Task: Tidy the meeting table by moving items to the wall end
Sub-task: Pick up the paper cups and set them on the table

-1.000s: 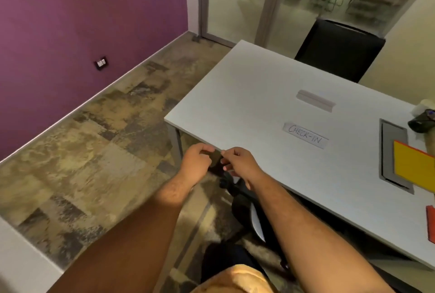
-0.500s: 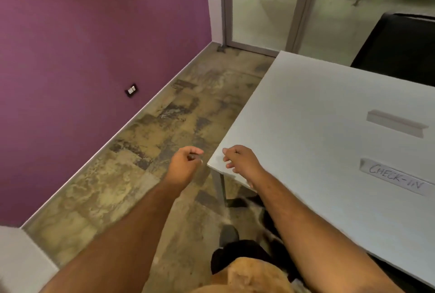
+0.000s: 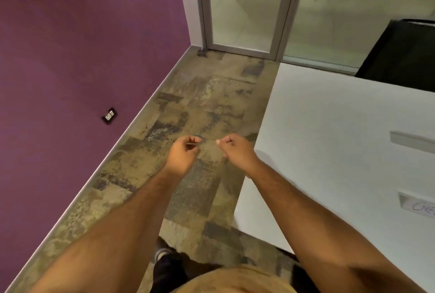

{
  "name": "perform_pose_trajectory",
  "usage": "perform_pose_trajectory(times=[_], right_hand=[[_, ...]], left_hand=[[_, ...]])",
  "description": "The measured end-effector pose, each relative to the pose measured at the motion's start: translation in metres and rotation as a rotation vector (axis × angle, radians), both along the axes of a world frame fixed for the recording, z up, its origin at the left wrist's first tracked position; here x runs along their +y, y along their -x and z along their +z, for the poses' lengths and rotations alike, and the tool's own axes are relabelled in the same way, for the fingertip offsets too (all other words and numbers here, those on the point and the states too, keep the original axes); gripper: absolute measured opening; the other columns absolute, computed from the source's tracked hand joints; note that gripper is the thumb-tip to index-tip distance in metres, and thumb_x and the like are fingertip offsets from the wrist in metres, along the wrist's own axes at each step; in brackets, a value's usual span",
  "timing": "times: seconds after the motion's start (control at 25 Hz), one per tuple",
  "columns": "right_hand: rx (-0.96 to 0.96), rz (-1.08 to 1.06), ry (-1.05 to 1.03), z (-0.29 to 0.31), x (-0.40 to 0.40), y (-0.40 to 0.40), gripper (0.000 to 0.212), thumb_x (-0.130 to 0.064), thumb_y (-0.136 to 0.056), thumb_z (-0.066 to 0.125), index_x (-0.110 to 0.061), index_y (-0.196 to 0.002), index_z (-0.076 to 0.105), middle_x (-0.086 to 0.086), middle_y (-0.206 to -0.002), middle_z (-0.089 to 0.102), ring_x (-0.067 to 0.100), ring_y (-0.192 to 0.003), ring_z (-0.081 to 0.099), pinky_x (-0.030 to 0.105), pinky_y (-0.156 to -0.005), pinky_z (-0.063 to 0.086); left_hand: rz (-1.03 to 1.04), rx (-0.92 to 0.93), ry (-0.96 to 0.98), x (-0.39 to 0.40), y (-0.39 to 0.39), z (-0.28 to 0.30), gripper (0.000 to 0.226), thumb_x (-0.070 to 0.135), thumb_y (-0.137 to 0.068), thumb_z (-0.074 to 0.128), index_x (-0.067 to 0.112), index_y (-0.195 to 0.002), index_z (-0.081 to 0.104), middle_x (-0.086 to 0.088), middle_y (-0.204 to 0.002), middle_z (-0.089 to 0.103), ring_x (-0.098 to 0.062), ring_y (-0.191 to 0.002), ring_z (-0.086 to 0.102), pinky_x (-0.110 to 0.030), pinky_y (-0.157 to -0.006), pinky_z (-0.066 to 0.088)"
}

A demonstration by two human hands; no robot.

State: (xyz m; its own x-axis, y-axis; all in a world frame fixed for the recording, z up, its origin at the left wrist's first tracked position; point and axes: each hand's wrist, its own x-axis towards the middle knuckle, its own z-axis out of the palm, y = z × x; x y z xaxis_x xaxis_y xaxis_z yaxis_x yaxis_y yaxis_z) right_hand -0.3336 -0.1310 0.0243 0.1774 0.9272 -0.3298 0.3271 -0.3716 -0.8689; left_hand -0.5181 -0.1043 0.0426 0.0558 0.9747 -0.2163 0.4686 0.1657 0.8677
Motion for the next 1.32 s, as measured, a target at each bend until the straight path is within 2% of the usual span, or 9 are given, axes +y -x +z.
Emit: perform_pose_trajectory(times=[0.24,0.32,0.4,0.48,0.6,0.8,0.96,1.08,1.32], right_hand=[[-0.038,-0.261,-0.055,-0.027,0.097,0.039,0.015,-0.031,-0.097,0.073,-0.017,-0.105,0.073,-0.002,-0.098,0.075,0.012,-0.09,0.07,0.027,-0.086,0.056],[-0.044,-0.366,-0.042,-0.023,0.124,0.055,0.017,-0.026,-0.099,0.073,-0.012,-0.109,0.071,-0.001,-0.096,0.074,0.005,-0.084,0.066,0.018,-0.077,0.052],[-0.087,-0.461,-0.019,-0.018,0.143,0.068,0.016,-0.026,-0.098,0.074,-0.014,-0.108,0.07,-0.008,-0.092,0.07,-0.001,-0.081,0.063,0.013,-0.075,0.049],[-0.104,-0.522,0.001,-0.016,0.153,0.074,0.015,-0.033,-0.098,0.073,-0.023,-0.107,0.069,-0.009,-0.096,0.071,0.005,-0.086,0.068,0.023,-0.081,0.056],[-0.167,-0.603,0.037,-0.013,0.162,0.067,0.029,-0.04,-0.097,0.073,-0.024,-0.12,0.067,-0.006,-0.109,0.071,0.011,-0.098,0.069,0.036,-0.092,0.059],[-0.23,-0.774,0.035,-0.016,0.199,0.03,0.039,-0.049,-0.094,0.069,-0.028,-0.127,0.063,-0.008,-0.113,0.069,0.01,-0.099,0.07,0.043,-0.091,0.063],[-0.256,-0.893,0.056,-0.025,0.254,-0.011,0.046,-0.043,-0.097,0.071,-0.021,-0.136,0.06,-0.004,-0.122,0.064,0.015,-0.103,0.068,0.041,-0.095,0.061],[-0.234,-0.896,0.028,-0.036,0.318,-0.075,0.05,-0.043,-0.099,0.07,-0.021,-0.14,0.054,-0.003,-0.13,0.059,0.013,-0.105,0.064,0.035,-0.096,0.059],[-0.238,-0.88,0.051,-0.026,0.434,-0.231,0.047,-0.043,-0.099,0.067,-0.022,-0.139,0.053,-0.001,-0.139,0.056,0.019,-0.115,0.065,0.04,-0.104,0.056]], left_hand=[[-0.154,-0.066,-0.022,0.142,0.028,-0.048,0.022,-0.008,-0.095,0.057,0.006,-0.104,0.07,-0.002,-0.09,0.067,-0.002,-0.058,0.054,-0.01,-0.051,0.042],[-0.232,-0.047,-0.024,0.191,0.041,-0.048,0.028,-0.009,-0.093,0.056,0.009,-0.108,0.071,-0.003,-0.096,0.068,-0.011,-0.065,0.057,-0.012,-0.054,0.044],[-0.34,-0.044,0.0,0.242,0.053,-0.045,0.035,-0.008,-0.09,0.057,0.016,-0.112,0.071,-0.009,-0.112,0.068,-0.02,-0.086,0.064,-0.017,-0.071,0.049],[-0.473,-0.005,0.028,0.286,0.056,-0.045,0.037,-0.001,-0.089,0.061,0.028,-0.11,0.069,-0.01,-0.122,0.064,-0.025,-0.106,0.064,-0.03,-0.088,0.052],[-0.503,0.014,0.039,0.332,0.038,-0.055,0.033,0.008,-0.088,0.063,0.035,-0.106,0.068,-0.012,-0.122,0.064,-0.029,-0.107,0.065,-0.042,-0.098,0.056],[-0.513,-0.069,0.027,0.37,-0.027,-0.064,0.033,-0.001,-0.092,0.065,0.007,-0.124,0.065,-0.006,-0.117,0.063,-0.018,-0.105,0.058,-0.012,-0.078,0.05],[-0.626,-0.006,-0.026,0.429,-0.09,-0.061,0.04,0.008,-0.091,0.069,0.019,-0.128,0.059,0.002,-0.122,0.058,-0.015,-0.111,0.057,-0.031,-0.092,0.054],[-0.59,-0.096,0.066,0.504,-0.167,-0.053,0.04,0.005,-0.092,0.068,0.015,-0.13,0.058,0.003,-0.116,0.059,-0.019,-0.112,0.057,-0.031,-0.084,0.053],[-0.781,0.105,-0.128,0.625,-0.309,-0.024,0.048,0.015,-0.09,0.07,0.019,-0.136,0.056,0.0,-0.13,0.06,-0.018,-0.116,0.057,-0.035,-0.095,0.05]])
